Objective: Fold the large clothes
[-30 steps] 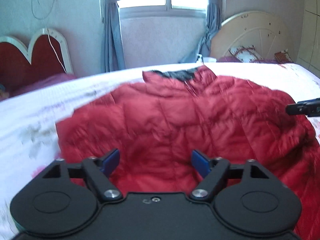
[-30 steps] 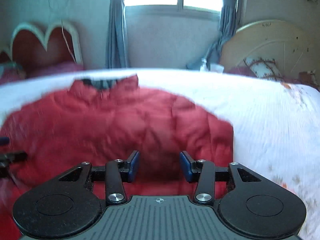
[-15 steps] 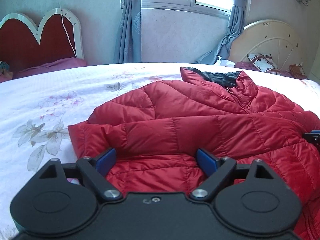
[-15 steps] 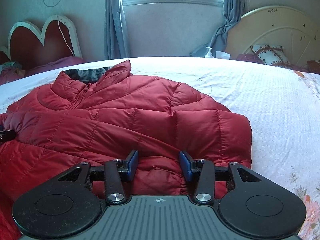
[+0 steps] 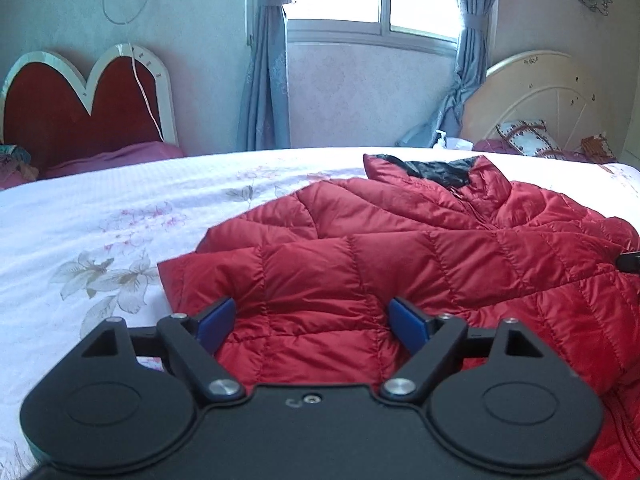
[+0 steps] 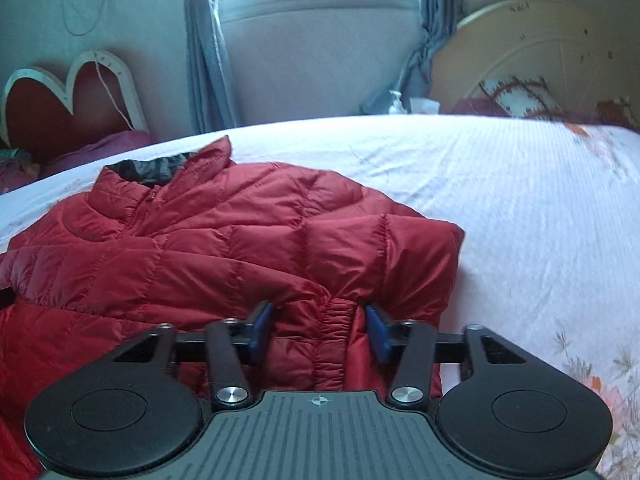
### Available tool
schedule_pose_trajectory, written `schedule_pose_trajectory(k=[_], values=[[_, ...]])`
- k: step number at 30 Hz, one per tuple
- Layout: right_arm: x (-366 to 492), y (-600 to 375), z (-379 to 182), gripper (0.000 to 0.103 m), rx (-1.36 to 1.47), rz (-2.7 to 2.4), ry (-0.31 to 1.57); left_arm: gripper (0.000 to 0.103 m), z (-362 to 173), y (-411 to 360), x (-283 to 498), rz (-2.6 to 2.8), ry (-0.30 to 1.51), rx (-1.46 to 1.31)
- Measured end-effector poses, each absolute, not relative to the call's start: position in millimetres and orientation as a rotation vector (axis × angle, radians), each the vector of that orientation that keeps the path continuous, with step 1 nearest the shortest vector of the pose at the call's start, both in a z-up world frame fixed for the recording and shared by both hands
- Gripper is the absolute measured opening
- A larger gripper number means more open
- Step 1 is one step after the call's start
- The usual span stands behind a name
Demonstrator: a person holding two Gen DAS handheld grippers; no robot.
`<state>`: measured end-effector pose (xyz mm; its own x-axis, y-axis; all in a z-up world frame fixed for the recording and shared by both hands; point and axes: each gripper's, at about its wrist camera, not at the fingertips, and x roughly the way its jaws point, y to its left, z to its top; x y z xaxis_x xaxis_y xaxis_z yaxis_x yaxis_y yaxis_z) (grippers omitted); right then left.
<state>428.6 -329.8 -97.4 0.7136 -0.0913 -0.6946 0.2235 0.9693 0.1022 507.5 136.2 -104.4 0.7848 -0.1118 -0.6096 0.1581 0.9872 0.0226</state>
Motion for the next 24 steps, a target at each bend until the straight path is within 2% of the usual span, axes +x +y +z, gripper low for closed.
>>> schedule_pose_trajectory(k=[6,7,8,10,13,14,15,19,20,21,24], values=[[432.5,-322.6,-96.3,0.046,0.115,-0.207,0.738,0.082,-105.5,138.9,501.5,-0.122,0.623,0.045],[429.4,-320.1,-93.7,0.05,0.099,-0.225,0.728,0.082,-106.3,139.7,500.7,-0.122,0.619,0.043],[424.2,-316.0,-90.5,0.062,0.077,-0.245,0.707,0.082,-106.9,140.6,499.9,-0.122,0.615,0.04],[416.1,-310.2,-88.7,0.062,0.081,-0.183,0.681,0.083,-107.9,142.3,499.3,-0.12,0.611,0.03],[428.7,-307.4,-101.4,0.062,0.064,-0.182,0.77,0.084,-108.7,144.3,499.6,-0.118,0.61,0.02],[432.5,-310.3,-104.3,0.055,0.09,-0.17,0.79,0.084,-108.5,144.3,499.4,-0.117,0.606,0.02],[435.6,-312.4,-104.7,0.037,0.118,-0.147,0.788,0.084,-107.8,144.3,499.0,-0.116,0.602,0.022],[441.0,-302.7,-92.6,0.033,0.012,-0.145,0.716,0.083,-102.9,145.8,500.7,-0.102,0.58,0.024],[442.2,-301.7,-89.0,0.027,0.003,-0.131,0.692,0.083,-102.6,146.5,503.2,-0.099,0.585,0.023],[444.4,-301.8,-86.4,0.026,0.007,-0.123,0.676,0.083,-102.9,147.2,506.8,-0.096,0.593,0.023],[459.2,-309.1,-91.5,0.026,0.044,-0.134,0.723,0.087,-108.7,145.1,521.1,-0.099,0.651,0.042]])
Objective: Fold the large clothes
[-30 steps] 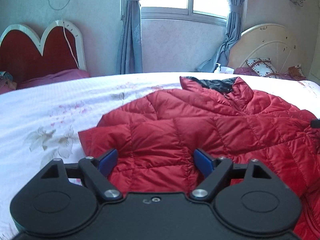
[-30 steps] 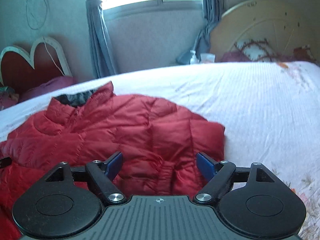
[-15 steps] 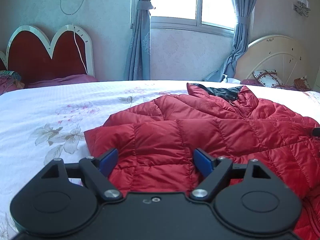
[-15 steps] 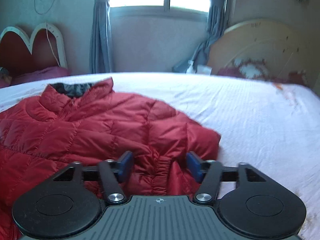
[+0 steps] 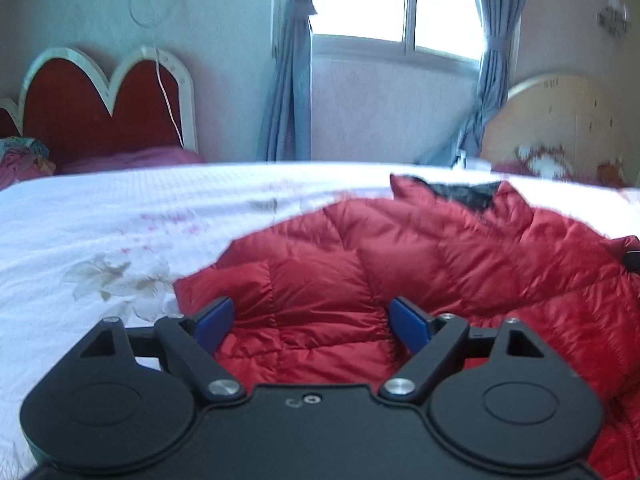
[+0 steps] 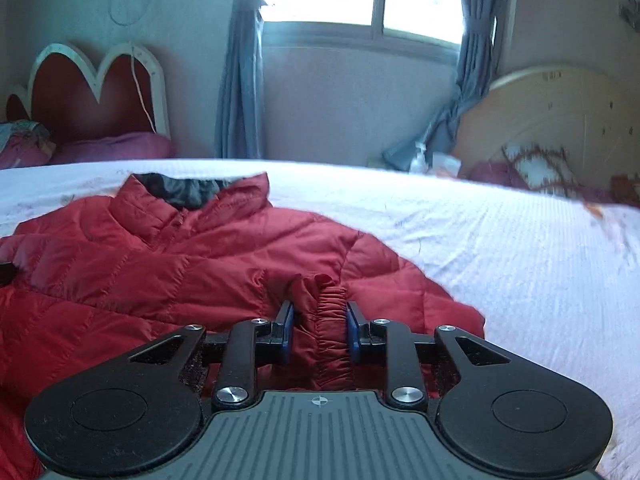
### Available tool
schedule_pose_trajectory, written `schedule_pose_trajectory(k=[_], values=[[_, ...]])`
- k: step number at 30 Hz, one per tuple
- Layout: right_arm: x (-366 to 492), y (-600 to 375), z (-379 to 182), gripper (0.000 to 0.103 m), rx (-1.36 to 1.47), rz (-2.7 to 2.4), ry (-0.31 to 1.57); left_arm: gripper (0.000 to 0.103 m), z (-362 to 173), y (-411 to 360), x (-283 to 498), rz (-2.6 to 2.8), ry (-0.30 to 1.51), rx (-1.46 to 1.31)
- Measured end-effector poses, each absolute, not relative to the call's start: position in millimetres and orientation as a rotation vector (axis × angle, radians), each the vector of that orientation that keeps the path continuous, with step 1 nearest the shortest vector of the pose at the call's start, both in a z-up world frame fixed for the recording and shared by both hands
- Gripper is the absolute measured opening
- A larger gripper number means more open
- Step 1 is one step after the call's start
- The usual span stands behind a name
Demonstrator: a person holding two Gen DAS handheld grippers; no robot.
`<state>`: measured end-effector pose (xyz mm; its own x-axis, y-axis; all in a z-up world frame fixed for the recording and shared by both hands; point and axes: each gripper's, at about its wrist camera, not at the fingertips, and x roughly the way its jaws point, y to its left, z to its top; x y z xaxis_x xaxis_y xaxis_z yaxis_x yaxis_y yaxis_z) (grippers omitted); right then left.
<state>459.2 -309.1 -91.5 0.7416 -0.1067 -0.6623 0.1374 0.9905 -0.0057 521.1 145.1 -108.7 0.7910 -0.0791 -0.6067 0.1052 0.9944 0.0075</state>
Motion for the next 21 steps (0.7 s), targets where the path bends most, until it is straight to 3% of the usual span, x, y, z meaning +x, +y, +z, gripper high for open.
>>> schedule_pose_trajectory(k=[2,8,10,11,12,14,15,16,20,21], values=[[468.8,-312.0,-107.7,0.026,0.054,-0.116,0.815,0.089,-113.6,143.2,526.9,-0.106,0.678,0.051],[467.0,-308.5,-111.8,0.03,0.025,-0.132,0.808,0.091,-109.4,142.7,527.2,-0.089,0.705,0.064],[460.8,-304.2,-97.9,0.053,-0.015,-0.182,0.773,0.096,-91.4,138.2,512.9,-0.076,0.645,0.083],[451.1,-301.5,-88.5,0.082,-0.031,-0.199,0.713,0.099,-82.9,135.8,502.7,-0.095,0.611,0.076],[443.1,-300.2,-81.5,0.085,-0.018,-0.178,0.668,0.099,-77.1,131.9,493.7,-0.129,0.594,0.074],[439.2,-294.4,-77.9,0.079,0.011,-0.139,0.691,0.098,-74.2,119.2,482.2,-0.164,0.591,0.113],[438.1,-289.4,-79.6,0.064,0.007,-0.129,0.705,0.096,-77.4,113.5,479.3,-0.18,0.611,0.119],[437.7,-285.1,-83.2,0.058,0.008,-0.118,0.728,0.094,-82.6,108.6,478.3,-0.199,0.637,0.119],[442.2,-278.2,-109.2,0.058,-0.019,-0.151,0.812,0.096,-108.5,98.2,486.7,-0.201,0.737,0.15],[442.8,-277.0,-110.5,0.067,-0.029,-0.169,0.819,0.097,-109.2,98.3,487.7,-0.2,0.74,0.151]])
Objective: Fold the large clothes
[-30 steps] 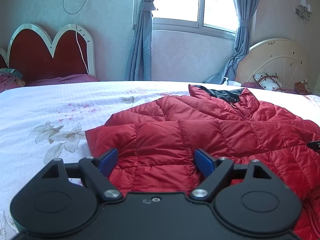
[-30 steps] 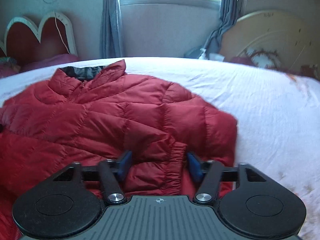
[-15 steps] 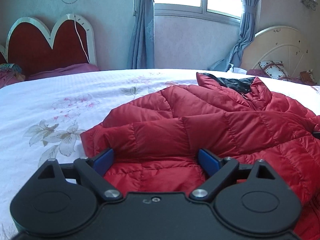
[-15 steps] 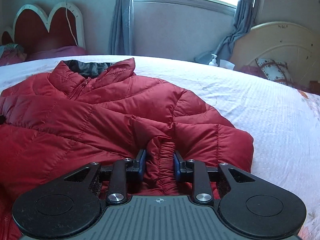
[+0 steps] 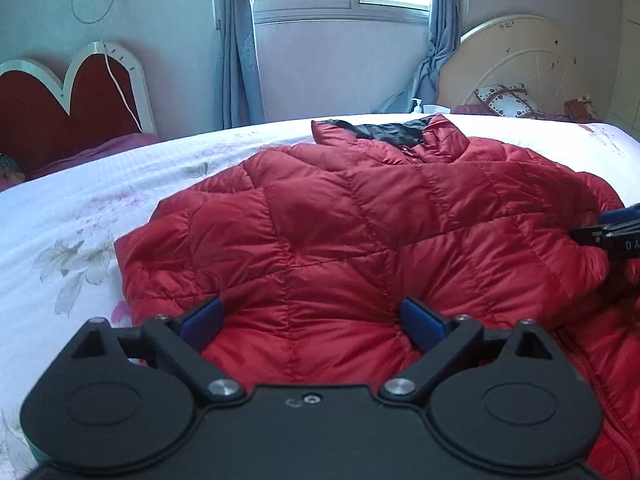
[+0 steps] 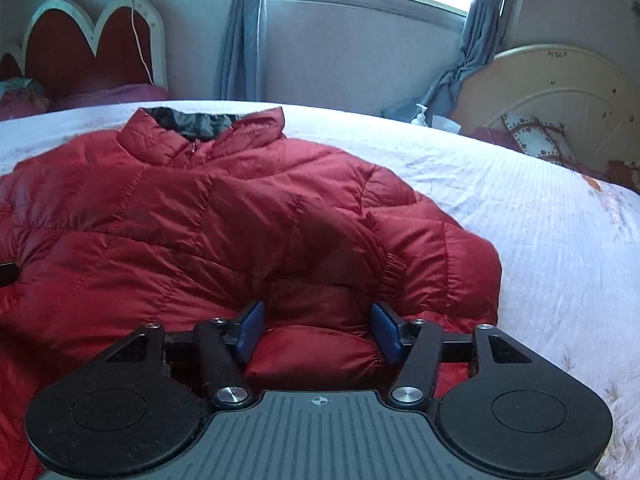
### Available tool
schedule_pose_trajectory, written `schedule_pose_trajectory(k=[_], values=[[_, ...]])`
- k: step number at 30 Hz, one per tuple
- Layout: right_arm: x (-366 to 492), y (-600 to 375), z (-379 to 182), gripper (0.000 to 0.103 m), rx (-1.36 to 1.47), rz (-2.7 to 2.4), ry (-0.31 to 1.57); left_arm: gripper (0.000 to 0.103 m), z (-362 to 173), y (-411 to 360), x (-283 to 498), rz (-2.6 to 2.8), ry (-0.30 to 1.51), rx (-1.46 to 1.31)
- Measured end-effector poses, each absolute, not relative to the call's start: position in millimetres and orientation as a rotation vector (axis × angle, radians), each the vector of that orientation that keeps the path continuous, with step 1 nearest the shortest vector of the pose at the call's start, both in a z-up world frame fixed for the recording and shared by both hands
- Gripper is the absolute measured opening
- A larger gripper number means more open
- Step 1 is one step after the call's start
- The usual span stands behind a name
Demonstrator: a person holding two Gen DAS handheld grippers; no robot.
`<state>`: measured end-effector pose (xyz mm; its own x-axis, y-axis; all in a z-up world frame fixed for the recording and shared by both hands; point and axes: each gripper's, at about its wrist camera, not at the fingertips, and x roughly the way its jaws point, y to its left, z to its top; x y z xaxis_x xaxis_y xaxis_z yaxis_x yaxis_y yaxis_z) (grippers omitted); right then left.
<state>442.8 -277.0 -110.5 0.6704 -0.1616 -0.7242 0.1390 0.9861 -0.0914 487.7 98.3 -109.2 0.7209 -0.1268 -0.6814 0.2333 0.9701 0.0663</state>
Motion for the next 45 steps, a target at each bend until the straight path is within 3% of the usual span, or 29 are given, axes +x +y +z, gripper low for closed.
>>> schedule_pose_trajectory(k=[12,15,17,18,25,27,29,37,40,42,44,45], values=[[366.9,-280.3,-65.7,0.075,0.085,-0.193,0.785,0.1,-88.5,112.0,453.9,-0.196,0.714,0.197],[341.3,-280.7,-56.1,0.078,0.105,-0.192,0.777,0.097,-82.0,121.8,432.7,-0.198,0.709,0.195],[320.6,-283.2,-49.5,0.091,0.122,-0.194,0.76,0.096,-78.9,133.1,416.0,-0.188,0.711,0.177],[308.5,-284.6,-46.9,0.092,0.134,-0.193,0.749,0.095,-78.1,139.9,406.1,-0.181,0.716,0.163],[222.5,-315.5,-51.2,0.091,0.274,-0.16,0.756,0.085,-80.5,185.0,314.6,-0.148,0.768,0.04],[192.6,-326.7,-56.6,0.076,0.311,-0.152,0.77,0.083,-82.4,193.7,285.5,-0.146,0.784,0.01],[162.5,-339.2,-62.8,0.069,0.37,-0.149,0.795,0.078,-83.7,201.4,258.9,-0.154,0.804,-0.052],[62.6,-371.8,-85.3,0.069,0.628,-0.051,0.841,0.062,-92.3,229.6,180.5,-0.218,0.836,-0.379],[46.2,-367.9,-87.5,0.068,0.687,0.015,0.825,0.061,-101.7,240.8,169.9,-0.287,0.844,-0.545],[47.4,-366.7,-90.5,0.053,0.734,0.05,0.824,0.061,-108.3,245.4,172.0,-0.307,0.84,-0.622],[52.8,-369.3,-95.7,0.049,0.793,0.075,0.82,0.059,-116.0,248.1,179.9,-0.331,0.836,-0.718],[57.0,-372.5,-99.2,0.048,0.832,0.086,0.812,0.049,-119.5,248.5,184.8,-0.338,0.839,-0.756]])
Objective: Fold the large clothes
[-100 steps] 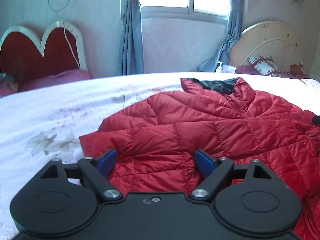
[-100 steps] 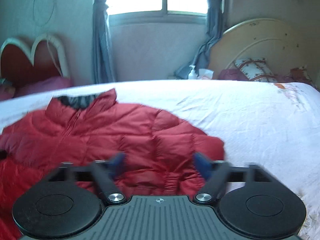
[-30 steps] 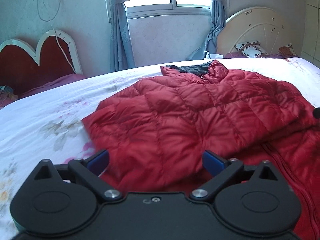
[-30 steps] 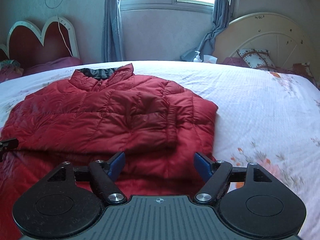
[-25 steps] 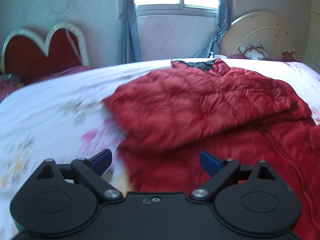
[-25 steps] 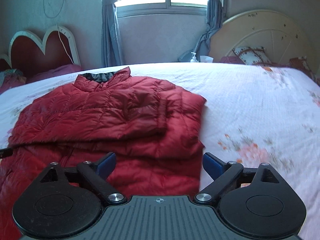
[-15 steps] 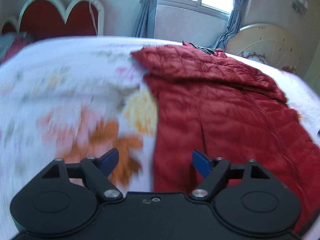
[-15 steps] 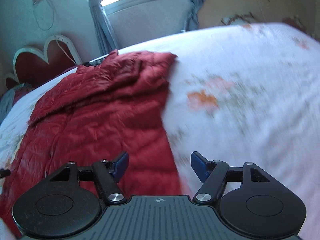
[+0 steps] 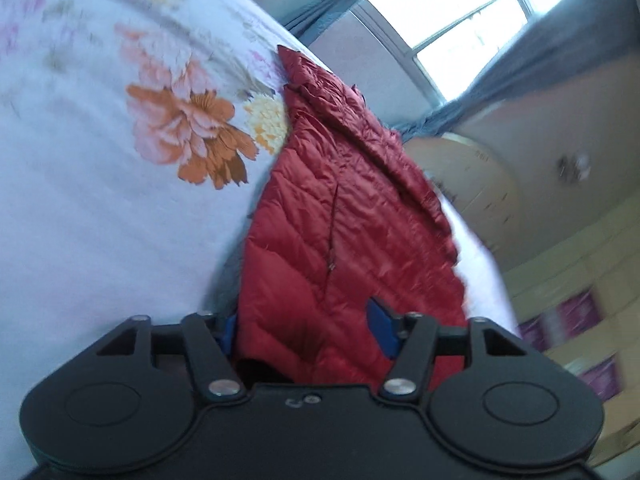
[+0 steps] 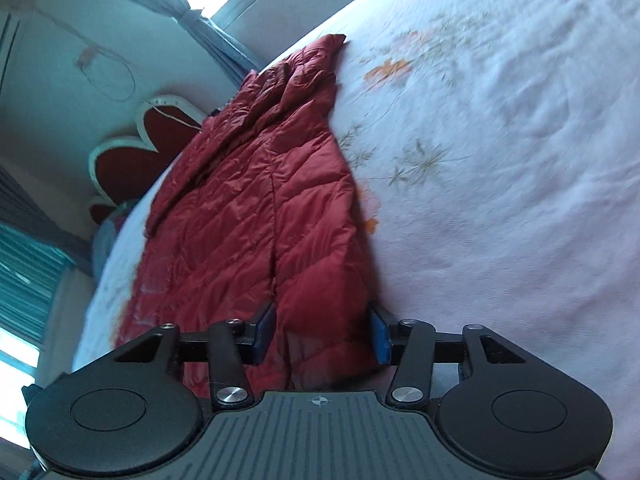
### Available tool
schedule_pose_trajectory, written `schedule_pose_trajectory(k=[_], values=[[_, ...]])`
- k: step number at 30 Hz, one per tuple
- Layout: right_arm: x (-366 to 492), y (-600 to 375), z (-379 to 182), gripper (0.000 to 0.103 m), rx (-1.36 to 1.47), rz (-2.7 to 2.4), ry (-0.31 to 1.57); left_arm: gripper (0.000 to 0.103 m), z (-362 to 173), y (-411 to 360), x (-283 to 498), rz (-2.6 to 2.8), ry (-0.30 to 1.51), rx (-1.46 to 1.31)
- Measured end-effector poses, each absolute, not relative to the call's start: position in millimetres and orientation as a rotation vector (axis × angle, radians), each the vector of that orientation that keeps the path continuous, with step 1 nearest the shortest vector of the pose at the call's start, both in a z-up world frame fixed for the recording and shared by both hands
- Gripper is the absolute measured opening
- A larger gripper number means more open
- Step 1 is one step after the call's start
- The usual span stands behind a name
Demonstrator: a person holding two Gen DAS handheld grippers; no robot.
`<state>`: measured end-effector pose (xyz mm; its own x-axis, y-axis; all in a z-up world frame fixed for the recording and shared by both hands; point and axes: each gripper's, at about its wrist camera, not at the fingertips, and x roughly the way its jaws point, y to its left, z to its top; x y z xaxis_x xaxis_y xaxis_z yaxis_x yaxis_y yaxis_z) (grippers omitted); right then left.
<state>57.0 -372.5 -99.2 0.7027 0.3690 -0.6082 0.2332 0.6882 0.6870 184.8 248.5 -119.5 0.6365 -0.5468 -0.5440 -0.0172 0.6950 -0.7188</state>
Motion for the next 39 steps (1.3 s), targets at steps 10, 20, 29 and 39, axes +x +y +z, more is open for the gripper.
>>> schedule_pose_trajectory(k=[10,20,29,39], values=[[51.6,-386.8,-95.0,0.005,0.854,0.163,0.768,0.006,-125.4,235.6,171.4,-0.296,0.816,-0.699],[64.4,-390.6,-46.7,0.005,0.777,0.182,0.608,0.005,-80.5,233.3,170.5,-0.286,0.632,-0.75],[156.4,-404.0,33.3,0.005,0.711,0.198,0.452,0.006,7.3,209.5,267.7,-0.337,0.432,-0.697],[345.5,-450.9,29.9,0.006,0.807,0.135,0.511,0.006,-12.1,187.4,454.2,-0.317,0.512,-0.627]])
